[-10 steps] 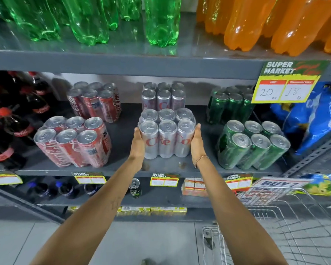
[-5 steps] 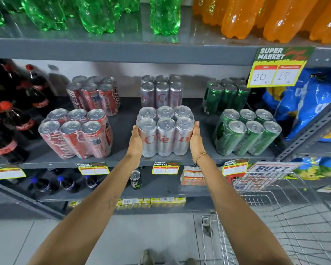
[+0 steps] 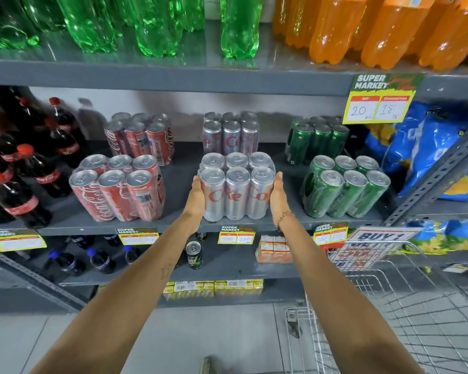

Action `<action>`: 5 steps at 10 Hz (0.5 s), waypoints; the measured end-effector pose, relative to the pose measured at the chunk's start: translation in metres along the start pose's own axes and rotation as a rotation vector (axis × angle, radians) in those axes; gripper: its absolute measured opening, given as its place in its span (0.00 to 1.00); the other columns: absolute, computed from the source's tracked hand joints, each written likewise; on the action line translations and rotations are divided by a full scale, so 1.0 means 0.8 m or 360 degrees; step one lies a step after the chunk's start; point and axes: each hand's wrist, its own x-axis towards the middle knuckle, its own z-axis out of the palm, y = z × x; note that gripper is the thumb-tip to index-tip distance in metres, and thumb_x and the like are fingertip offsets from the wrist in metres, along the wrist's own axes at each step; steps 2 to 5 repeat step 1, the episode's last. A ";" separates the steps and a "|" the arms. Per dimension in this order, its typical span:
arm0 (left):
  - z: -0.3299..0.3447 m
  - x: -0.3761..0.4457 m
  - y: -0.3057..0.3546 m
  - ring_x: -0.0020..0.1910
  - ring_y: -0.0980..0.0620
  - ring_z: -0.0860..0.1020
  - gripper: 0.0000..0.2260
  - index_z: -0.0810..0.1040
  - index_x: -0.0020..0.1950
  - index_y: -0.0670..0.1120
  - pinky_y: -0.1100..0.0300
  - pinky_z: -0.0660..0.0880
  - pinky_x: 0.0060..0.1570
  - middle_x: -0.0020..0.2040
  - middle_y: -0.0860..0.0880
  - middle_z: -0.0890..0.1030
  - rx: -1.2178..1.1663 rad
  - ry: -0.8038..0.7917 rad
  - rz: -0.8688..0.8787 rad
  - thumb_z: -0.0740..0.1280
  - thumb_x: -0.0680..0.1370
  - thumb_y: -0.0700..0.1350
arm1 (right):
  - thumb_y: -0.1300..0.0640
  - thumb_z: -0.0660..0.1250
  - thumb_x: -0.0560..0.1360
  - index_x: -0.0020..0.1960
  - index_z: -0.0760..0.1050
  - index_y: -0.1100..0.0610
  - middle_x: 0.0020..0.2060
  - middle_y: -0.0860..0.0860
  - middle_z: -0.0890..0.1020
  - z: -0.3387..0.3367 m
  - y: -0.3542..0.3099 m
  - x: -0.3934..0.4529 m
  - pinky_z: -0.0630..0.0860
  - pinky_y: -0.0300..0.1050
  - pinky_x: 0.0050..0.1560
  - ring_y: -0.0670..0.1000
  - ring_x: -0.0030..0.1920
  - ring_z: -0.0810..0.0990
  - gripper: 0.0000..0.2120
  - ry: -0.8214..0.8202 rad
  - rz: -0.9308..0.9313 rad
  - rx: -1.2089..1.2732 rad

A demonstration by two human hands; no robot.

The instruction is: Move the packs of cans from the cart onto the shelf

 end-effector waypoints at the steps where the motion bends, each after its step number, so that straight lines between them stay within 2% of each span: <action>1: 0.001 -0.006 -0.002 0.67 0.48 0.67 0.29 0.67 0.68 0.47 0.51 0.60 0.71 0.67 0.48 0.72 0.0221 0.0250 0.0130 0.43 0.77 0.61 | 0.42 0.45 0.80 0.64 0.71 0.56 0.61 0.52 0.76 -0.004 0.006 -0.025 0.64 0.43 0.65 0.50 0.63 0.72 0.26 0.0262 -0.0342 -0.0180; 5: 0.001 -0.006 -0.002 0.67 0.48 0.67 0.29 0.67 0.68 0.47 0.51 0.60 0.71 0.67 0.48 0.72 0.0221 0.0250 0.0130 0.43 0.77 0.61 | 0.42 0.45 0.80 0.64 0.71 0.56 0.61 0.52 0.76 -0.004 0.006 -0.025 0.64 0.43 0.65 0.50 0.63 0.72 0.26 0.0262 -0.0342 -0.0180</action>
